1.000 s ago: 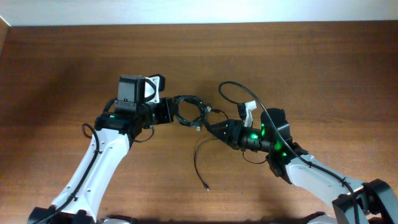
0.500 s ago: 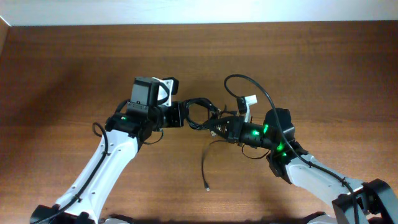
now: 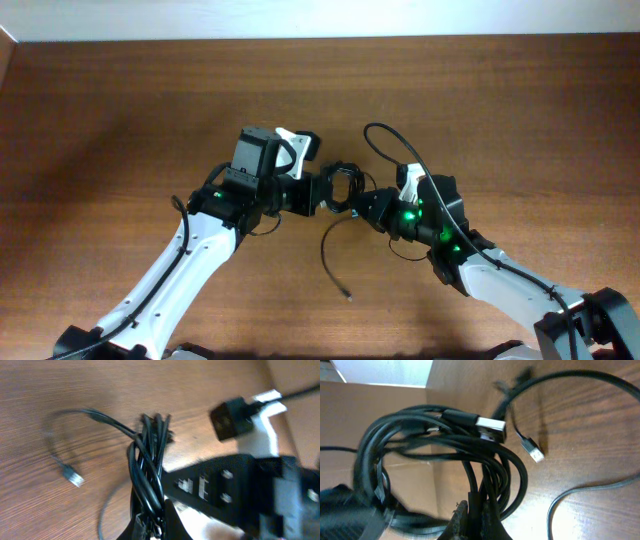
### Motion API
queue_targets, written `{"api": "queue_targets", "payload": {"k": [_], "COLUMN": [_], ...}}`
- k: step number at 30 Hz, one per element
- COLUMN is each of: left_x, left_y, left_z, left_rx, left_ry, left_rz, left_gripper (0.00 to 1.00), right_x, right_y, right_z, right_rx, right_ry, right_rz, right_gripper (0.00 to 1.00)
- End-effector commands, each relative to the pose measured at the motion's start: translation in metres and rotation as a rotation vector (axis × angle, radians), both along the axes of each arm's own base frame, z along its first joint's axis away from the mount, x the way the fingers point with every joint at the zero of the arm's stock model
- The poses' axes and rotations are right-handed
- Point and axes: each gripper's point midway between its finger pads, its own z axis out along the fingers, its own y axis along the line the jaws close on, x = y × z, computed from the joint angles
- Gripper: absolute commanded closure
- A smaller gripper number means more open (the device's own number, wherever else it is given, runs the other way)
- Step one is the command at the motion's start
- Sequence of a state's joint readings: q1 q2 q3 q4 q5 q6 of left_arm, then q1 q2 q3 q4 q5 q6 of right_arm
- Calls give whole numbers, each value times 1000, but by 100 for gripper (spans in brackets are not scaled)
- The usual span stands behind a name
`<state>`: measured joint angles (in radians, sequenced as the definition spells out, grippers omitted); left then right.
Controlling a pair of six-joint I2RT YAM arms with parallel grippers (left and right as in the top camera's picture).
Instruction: Untangle cables
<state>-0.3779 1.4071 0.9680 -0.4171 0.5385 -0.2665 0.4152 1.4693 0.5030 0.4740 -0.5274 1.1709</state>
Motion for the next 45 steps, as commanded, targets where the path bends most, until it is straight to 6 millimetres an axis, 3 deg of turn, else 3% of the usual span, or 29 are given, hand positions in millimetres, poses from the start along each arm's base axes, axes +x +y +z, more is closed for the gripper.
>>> {"api": "queue_targets", "payload": {"k": [1,6,10,14,18,25,30,33,38,42,44,45], "left_x": [-27,-30,-45,-46,-14,2,29,38,31,18,9,5], "left_y": [-25,-25,-36,-39,-15,-8,25,40,43,49,53,55], "left_z": [23,20,29,26,5,7,-4,-6,-12,-24,-31,-34], "left_rx": [-119,-108,-161,-123,77,114,242,230,96,-3,-41,-72], "left_ry": [-31,-42,-80,-129,-185,-225,-183,-110,104,335,457,528], "left_rz": [-218,-243,-361,-392,-239,-166,109,302,531,761,884,965], "left_gripper": [100,100,100,100,100,100,100,100,97,89,94,91], "right_x": [11,10,12,10,1,-13,-22,-27,-29,-36,-38,-40], "right_y": [-2,3,3,0,-5,-13,-14,-16,-15,-14,-12,-10], "right_z": [8,18,21,12,-9,-34,-43,-48,-49,-51,-50,-49], "right_rx": [-8,25,29,2,-75,-134,-147,-160,-157,-149,-139,-129], "right_ry": [-62,-96,-111,-79,-39,81,135,165,177,202,210,213], "right_rz": [-40,-8,-14,-17,2,0,16,17,27,50,67,79], "right_gripper": [95,92,88,55,31,11,5,4,4,3,2,2]}}
